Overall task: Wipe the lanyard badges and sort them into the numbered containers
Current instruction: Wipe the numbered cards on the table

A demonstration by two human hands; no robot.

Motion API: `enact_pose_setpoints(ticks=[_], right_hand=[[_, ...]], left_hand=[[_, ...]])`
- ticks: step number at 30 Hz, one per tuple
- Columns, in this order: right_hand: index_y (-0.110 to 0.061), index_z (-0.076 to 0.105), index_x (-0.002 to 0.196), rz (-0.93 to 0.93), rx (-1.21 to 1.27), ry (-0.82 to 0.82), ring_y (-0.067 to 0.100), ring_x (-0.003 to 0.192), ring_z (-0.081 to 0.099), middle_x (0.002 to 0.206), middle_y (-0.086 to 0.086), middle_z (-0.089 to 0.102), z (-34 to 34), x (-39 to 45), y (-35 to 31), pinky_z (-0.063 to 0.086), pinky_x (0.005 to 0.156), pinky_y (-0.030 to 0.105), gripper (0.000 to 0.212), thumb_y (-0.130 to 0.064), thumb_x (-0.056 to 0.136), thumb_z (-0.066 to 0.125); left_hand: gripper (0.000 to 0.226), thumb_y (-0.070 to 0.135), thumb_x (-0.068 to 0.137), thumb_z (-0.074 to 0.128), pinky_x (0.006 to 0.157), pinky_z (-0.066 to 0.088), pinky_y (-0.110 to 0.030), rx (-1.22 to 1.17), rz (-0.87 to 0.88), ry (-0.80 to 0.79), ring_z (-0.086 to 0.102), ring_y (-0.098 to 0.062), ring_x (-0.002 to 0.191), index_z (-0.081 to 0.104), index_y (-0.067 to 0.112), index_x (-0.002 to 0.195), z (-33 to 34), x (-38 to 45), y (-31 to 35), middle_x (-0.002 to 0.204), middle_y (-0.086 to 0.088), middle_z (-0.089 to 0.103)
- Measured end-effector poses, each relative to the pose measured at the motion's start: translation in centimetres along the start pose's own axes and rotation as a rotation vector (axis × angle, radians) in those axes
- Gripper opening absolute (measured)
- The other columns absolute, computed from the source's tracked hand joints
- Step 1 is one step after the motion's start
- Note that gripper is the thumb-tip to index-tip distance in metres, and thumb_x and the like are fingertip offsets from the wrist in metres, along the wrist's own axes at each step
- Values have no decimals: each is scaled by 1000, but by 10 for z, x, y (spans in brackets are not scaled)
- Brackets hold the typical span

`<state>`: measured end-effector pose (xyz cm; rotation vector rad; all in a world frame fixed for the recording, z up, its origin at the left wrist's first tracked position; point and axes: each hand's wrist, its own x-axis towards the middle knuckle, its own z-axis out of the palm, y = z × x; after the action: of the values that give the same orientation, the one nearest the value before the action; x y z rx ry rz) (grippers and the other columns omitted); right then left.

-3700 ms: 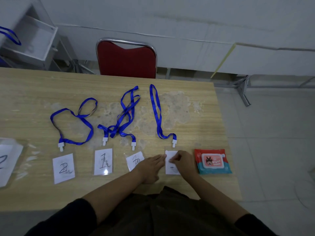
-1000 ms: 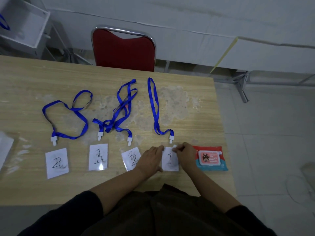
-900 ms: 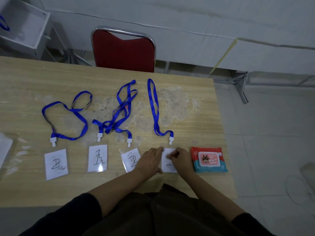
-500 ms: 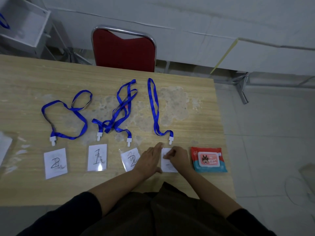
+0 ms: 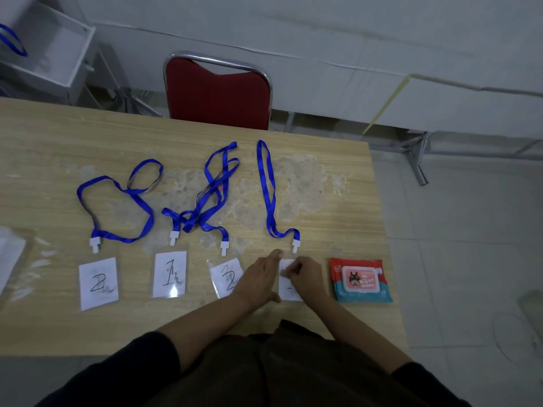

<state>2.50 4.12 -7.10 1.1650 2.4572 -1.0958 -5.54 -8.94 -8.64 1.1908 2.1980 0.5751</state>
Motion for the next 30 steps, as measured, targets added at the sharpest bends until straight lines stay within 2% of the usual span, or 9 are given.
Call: enact_pose_setpoints(ticks=[3,8,12,17,20,23,26,28,30], right_hand=[[-25,64,81,-62,-97,-92,-12,76,53,77,-16,60,4,-10,14,45,78,9,11,-18,86,71],[-19,67,89,26,-36,61,4,92,62,94,-7,67,-8,-2,15,51,87,23,3,-19,91,65],[-22,67,88,-53,-90,-71,5,99,60,100,-6,67,6,-18,16,48,96,27,5,-20,87,70],[-20,62,91,89,-41,88,12,97,63,98,-2,66,-5,2,6,51,89,26,4,-23,92,65],[-12,66,100,24,-120,-16,11,101,60,105,3,68,9,-7,5,46,97,29,13,-20,91,65],[-10,69,93,-12,-62,3,11,97,63,100,3,70,-3,-9,8,50,96,33,6,-13,89,67],[-9,67,86,50,66,149,13,87,65,88,4,71,-19,-1,7,54,89,37,4,-10,89,66],[-12,66,89,42,34,84,8,88,63,91,-1,68,-14,-10,4,53,90,32,4,-15,89,69],[-22,63,81,-25,2,-37,-5,81,58,83,-12,64,-4,-24,9,49,83,21,11,-17,86,72]], left_hand=[[119,37,68,83,106,36,-32,37,10,-12,37,-23,132,5,11,154,-1,1,-2,155,-10,24],[120,37,67,84,104,35,-31,31,13,-12,37,-22,130,6,12,154,-1,1,-2,155,-9,25],[118,37,66,84,101,39,-32,17,-3,-8,41,-22,126,7,15,153,-1,1,-1,148,-10,35],[117,36,67,84,102,38,-32,11,-6,-17,40,-23,127,7,15,153,-3,1,1,147,-11,35],[116,36,68,83,101,38,-32,32,-3,-17,41,-22,126,7,13,153,-3,0,1,147,-11,36],[117,35,66,85,97,39,-32,12,-19,-18,42,-23,124,8,14,153,-4,0,1,140,-12,42],[118,34,66,85,97,39,-32,-7,-26,-30,42,-23,123,9,15,153,-5,0,2,138,-12,42],[117,35,66,85,98,40,-32,-15,-32,-34,42,-23,124,9,16,153,-5,-1,1,139,-12,42],[117,35,66,85,98,41,-33,-34,-38,-33,43,-23,123,9,17,153,-5,0,1,137,-12,43]])
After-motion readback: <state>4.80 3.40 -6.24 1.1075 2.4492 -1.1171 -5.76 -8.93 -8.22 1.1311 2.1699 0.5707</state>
